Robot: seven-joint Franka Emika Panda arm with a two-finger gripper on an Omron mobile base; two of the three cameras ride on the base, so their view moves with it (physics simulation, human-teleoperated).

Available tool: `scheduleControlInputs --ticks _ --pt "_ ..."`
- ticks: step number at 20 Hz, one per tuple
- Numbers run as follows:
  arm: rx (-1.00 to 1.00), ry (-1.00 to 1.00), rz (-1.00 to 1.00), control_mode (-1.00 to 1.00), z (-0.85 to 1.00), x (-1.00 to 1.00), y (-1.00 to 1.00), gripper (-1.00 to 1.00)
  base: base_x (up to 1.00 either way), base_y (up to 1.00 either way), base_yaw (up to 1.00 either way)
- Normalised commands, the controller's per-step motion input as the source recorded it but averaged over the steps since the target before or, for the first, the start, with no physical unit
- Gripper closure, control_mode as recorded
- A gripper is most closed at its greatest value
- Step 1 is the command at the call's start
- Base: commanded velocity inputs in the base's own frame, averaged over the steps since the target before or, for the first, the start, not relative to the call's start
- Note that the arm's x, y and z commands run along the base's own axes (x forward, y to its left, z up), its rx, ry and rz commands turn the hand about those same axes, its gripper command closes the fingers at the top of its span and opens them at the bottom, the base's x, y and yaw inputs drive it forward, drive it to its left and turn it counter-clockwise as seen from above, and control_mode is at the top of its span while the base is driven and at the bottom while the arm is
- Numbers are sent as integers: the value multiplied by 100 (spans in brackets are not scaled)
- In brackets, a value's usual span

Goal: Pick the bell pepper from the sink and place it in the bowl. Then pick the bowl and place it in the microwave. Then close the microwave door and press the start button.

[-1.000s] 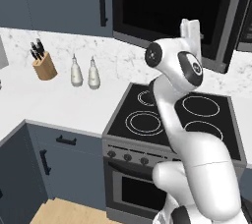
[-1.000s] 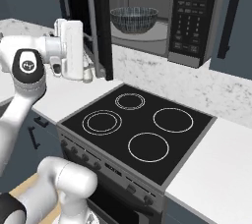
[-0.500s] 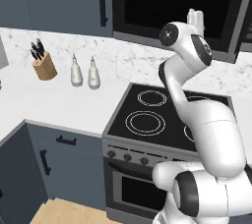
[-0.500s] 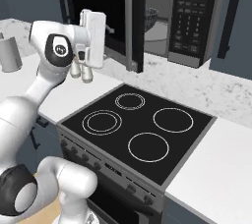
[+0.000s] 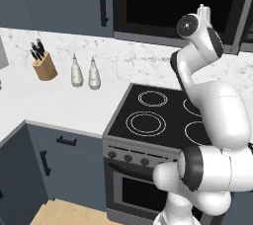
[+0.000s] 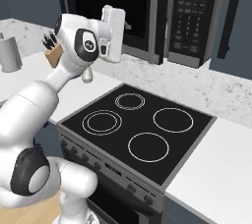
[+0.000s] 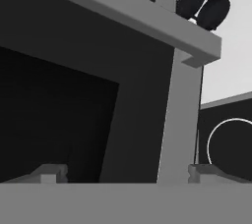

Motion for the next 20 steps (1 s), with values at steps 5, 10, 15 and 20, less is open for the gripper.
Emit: scheduleControlInputs --ticks 5,10,15,20 --pt "3 0 0 -100 0 50 -13 -100 0 0 0" --pt "3 0 3 -100 0 50 -25 -100 0 0 0" --pt "3 0 6 -100 -8 69 -32 -100 0 0 0" --pt "0 -15 11 -100 -8 -23 -3 -100 0 0 0"
